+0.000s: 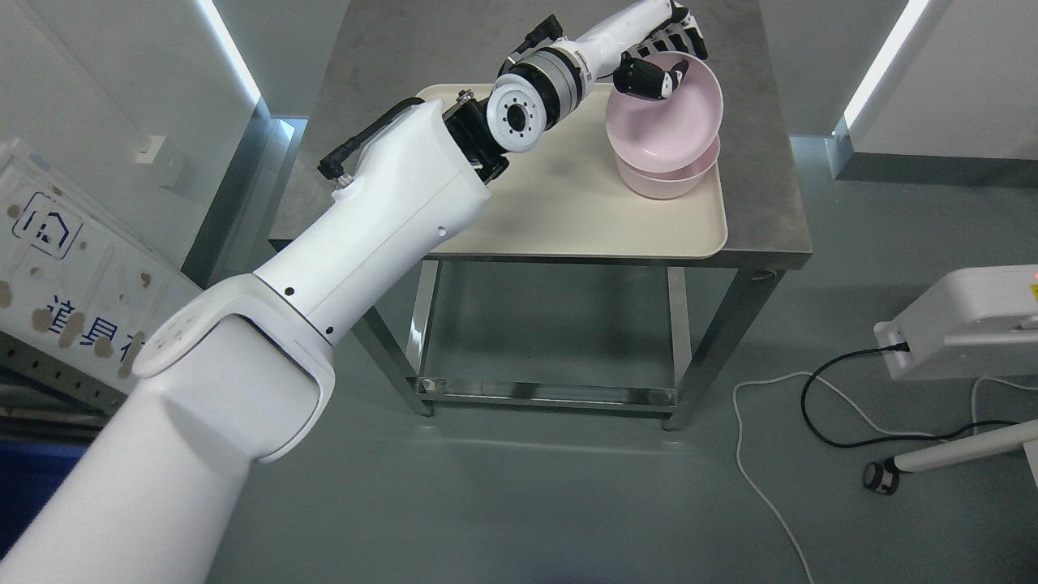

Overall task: Stack pink IKEA bowls on left shelf middle
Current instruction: 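Carry the held bowl over the other pink bowl and lower it in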

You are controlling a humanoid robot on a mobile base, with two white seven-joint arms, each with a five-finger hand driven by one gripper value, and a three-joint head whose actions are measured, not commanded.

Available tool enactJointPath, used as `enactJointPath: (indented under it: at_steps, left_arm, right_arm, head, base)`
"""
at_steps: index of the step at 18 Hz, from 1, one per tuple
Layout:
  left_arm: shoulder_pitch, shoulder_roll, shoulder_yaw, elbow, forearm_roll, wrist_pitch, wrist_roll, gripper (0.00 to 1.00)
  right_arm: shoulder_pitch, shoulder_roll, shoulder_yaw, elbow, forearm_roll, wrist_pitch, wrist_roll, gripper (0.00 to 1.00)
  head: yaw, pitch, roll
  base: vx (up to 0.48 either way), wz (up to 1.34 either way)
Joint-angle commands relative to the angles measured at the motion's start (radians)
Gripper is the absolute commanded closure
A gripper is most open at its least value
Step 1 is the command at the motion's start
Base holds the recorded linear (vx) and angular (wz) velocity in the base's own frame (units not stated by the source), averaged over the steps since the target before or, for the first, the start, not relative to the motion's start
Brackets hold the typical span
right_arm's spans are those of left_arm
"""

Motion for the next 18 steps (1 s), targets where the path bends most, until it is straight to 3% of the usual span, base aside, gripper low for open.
enactJointPath:
  at_steps: [1,4,6,12,14,18]
  left_arm:
    - [0.005,0.016,0.030,0.044,-0.031,-0.001,-0.010,0.75]
    - [0.015,0.016,0.100,0.039,-0.026,-0.004,-0.073,0.66]
    - [0.040,0.016,0.233,0.028,-0.024,-0.006,-0.157,0.57]
    - [0.115,0.016,0.803,-0.189,-0.015,-0.010,-0.338,0.35]
    - [0.196,0.016,0.821,-0.267,-0.018,-0.053,-0.441,0.22]
    - [0.382,0.016,0.697,-0.343,-0.141,-0.206,-0.466,0.19]
  right_arm:
    - [0.000,-0.017,0.000,0.000,0.000,-0.001,0.000,0.00]
    - [0.000,-0.017,0.000,0.000,0.000,-0.001,0.000,0.00]
    - [0.000,-0.017,0.000,0.000,0.000,-0.001,0.000,0.00]
    - [0.000,-0.017,0.000,0.000,0.000,-0.001,0.000,0.00]
    - [0.000,-0.017,0.000,0.000,0.000,-0.001,0.000,0.00]
    - [0.000,-0.017,0.000,0.000,0.000,-0.001,0.000,0.00]
  head:
    - [0.0000,0.000,0.000]
    - [0.0000,0.000,0.000]
    - [0.0000,0.000,0.000]
    - [0.0000,0.000,0.000]
    - [0.0000,0.000,0.000]
    - [0.0000,0.000,0.000]
  base:
    - [0.031,-0.12]
    - [0.036,-0.16]
    - [0.025,-0.15]
    - [0.005,-0.02]
    - [0.000,0.00]
    - [0.000,0.00]
